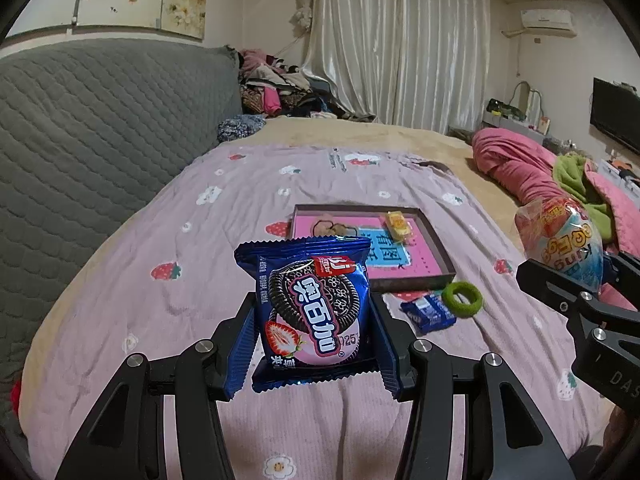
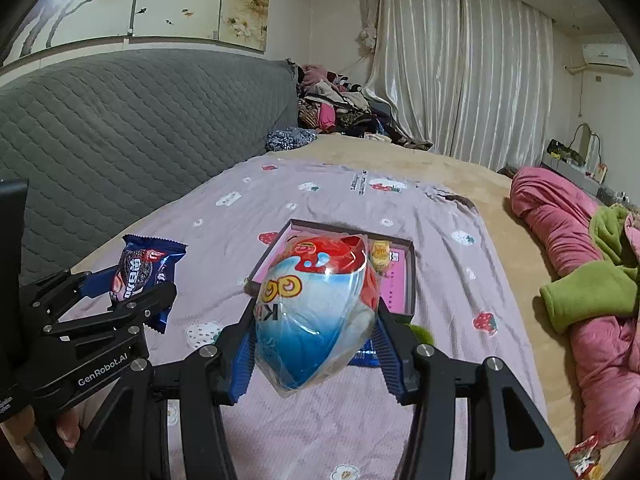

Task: Organize objects
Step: 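Lift the Oreo pack and toy egg and carry both toward the tray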

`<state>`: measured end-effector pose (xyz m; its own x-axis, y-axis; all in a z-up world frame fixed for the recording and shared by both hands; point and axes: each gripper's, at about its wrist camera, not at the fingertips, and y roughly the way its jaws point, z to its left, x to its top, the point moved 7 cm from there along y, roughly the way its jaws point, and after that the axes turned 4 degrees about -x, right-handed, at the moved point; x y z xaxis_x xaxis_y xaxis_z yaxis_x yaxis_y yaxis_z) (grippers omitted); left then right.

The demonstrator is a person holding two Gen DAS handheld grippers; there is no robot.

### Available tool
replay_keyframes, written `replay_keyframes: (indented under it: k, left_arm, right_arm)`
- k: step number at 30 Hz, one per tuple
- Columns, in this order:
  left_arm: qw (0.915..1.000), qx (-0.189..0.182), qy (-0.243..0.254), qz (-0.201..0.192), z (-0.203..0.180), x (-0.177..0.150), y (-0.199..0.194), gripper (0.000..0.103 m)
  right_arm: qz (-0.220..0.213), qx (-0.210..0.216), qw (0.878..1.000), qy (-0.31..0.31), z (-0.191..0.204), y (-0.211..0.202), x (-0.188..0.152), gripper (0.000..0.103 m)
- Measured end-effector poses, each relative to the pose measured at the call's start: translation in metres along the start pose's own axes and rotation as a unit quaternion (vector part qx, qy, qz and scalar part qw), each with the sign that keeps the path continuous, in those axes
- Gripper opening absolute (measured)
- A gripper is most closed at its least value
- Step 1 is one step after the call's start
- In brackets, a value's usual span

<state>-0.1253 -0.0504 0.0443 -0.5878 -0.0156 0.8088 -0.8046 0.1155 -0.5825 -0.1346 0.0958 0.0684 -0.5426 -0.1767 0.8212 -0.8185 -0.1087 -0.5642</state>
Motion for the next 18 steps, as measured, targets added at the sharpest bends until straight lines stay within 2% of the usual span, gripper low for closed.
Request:
replay_keyframes:
  k: [6,18]
  left_arm:
    - [0.9999,-0.003,0.002,-0.01,-0.002,0.015,-0.001,0.054]
    - [1.0,-0.006,0.003,-0.005,0.0,0.029,0.018,0.054]
  right_arm:
    - [-0.009,-0.001,1.0,0.003,-0.001,0.002,0.014,0.053]
    - [0.003,-0.002,1.0,0.007,-0.006,0.028,0.021,0.053]
